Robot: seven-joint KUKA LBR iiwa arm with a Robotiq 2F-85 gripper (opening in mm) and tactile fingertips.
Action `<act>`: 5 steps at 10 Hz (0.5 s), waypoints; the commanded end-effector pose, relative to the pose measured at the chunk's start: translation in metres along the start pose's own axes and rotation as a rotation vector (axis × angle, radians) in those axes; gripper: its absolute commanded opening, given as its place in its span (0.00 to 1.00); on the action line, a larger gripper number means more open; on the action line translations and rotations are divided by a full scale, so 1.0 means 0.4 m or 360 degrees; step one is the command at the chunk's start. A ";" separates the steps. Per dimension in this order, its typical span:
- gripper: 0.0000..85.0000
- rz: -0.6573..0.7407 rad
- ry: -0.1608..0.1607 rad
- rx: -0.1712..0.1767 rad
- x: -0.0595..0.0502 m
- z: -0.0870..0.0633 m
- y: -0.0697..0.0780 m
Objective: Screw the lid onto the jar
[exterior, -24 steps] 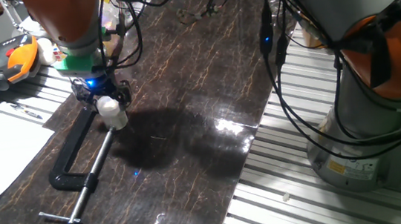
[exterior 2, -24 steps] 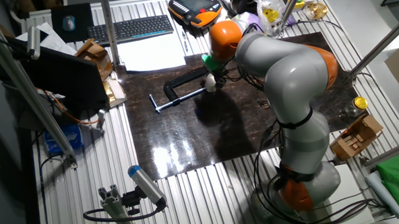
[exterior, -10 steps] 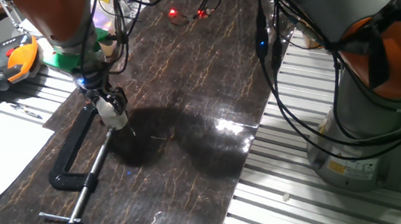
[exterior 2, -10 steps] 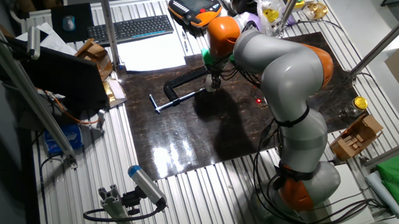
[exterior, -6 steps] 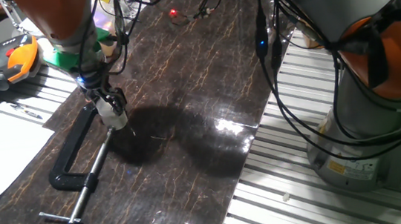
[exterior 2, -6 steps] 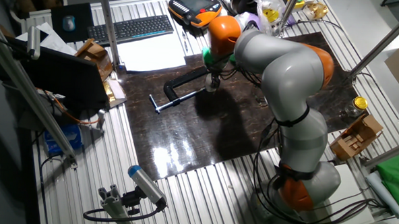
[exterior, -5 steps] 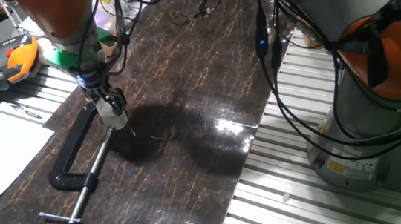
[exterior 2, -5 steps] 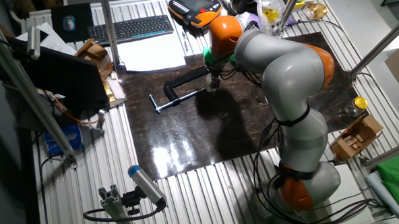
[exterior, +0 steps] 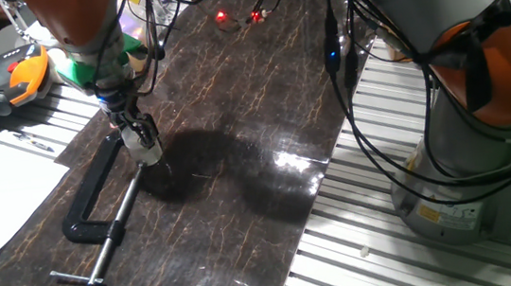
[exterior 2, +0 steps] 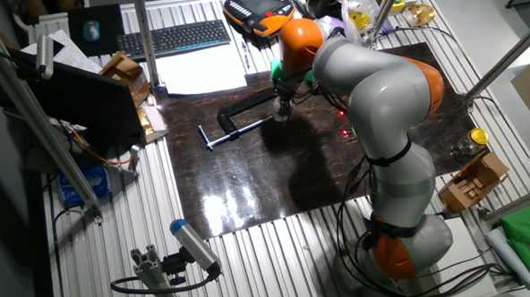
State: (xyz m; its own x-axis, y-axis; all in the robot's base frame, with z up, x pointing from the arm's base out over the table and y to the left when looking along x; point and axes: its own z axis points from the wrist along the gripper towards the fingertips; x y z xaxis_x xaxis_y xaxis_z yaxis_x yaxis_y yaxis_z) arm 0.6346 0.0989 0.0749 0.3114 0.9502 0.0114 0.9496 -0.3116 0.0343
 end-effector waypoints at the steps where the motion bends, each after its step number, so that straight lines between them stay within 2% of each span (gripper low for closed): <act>1: 0.82 0.0027 0.0010 0.0007 0.000 0.001 0.000; 4: 0.82 0.0084 0.0029 0.0035 -0.001 0.000 0.001; 5: 0.87 0.0079 0.0020 0.0023 -0.001 -0.001 0.000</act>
State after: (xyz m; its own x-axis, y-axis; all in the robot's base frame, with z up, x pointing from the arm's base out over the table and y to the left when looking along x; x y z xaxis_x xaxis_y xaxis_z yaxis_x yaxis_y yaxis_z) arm 0.6345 0.0984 0.0744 0.3581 0.9334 0.0246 0.9333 -0.3585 0.0187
